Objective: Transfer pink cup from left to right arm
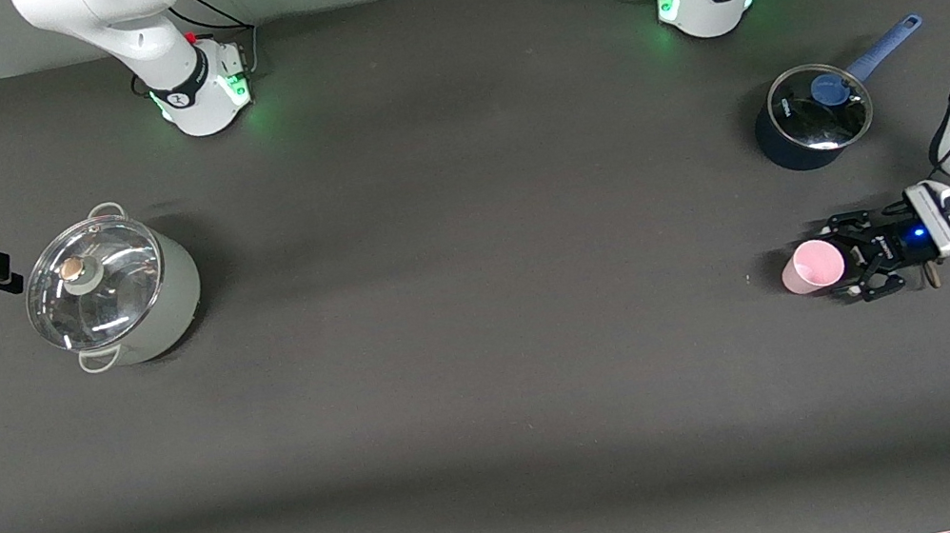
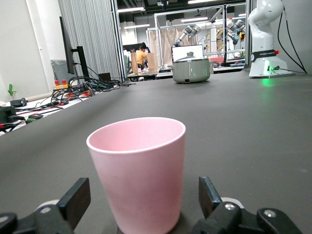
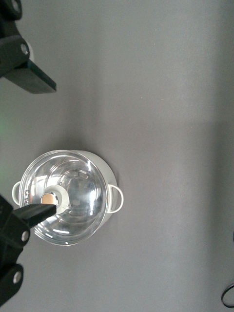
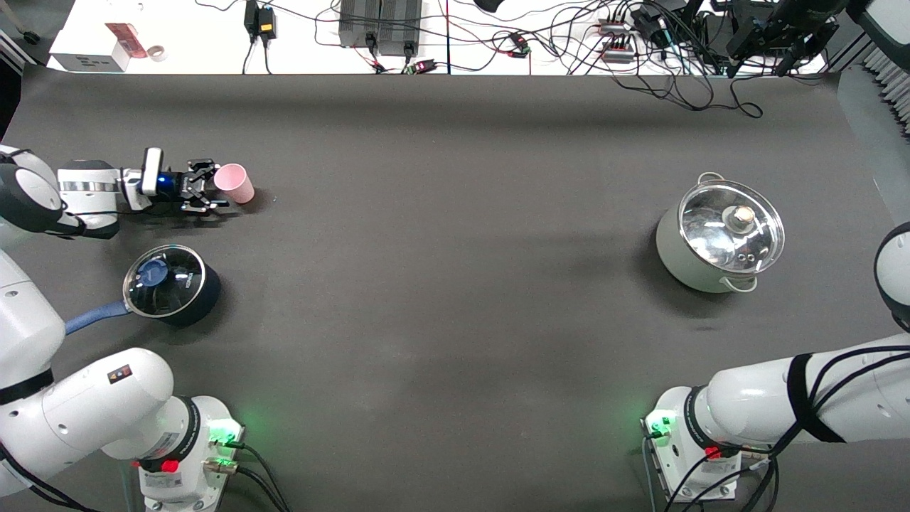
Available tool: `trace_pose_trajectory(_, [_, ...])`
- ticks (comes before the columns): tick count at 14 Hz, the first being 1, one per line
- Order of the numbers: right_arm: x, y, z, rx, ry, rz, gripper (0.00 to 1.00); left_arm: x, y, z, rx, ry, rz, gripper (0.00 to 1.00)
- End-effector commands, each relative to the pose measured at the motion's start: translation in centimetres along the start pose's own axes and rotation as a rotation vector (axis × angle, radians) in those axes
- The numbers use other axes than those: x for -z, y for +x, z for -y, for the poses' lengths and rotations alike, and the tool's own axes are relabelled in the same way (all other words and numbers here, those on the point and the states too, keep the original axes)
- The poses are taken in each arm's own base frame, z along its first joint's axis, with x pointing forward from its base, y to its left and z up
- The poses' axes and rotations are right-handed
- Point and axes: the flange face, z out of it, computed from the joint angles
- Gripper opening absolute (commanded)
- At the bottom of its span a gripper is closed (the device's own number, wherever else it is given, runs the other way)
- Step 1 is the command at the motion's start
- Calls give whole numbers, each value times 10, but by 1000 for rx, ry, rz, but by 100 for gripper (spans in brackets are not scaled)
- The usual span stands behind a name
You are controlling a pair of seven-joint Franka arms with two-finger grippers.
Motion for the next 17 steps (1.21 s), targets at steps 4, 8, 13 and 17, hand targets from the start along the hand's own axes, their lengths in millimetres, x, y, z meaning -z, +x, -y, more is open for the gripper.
trace_pose_trajectory(4, [10,-7,0,-43,7,-21,100,-28,-6,11,-27,17,-11,97])
trace_pose_trajectory(8, [16,-10,1,-160,10,-33,100,-51,-6,19,-80,21,-41,23])
trace_pose_trajectory(13, [25,-16,4,-515,35,-43,100,-86,2,36,-101,-8,-46,0])
trace_pose_trajectory(17, [32,-24,7,-751,43,-25,100,-150,39,82,-209,-52,-42,0])
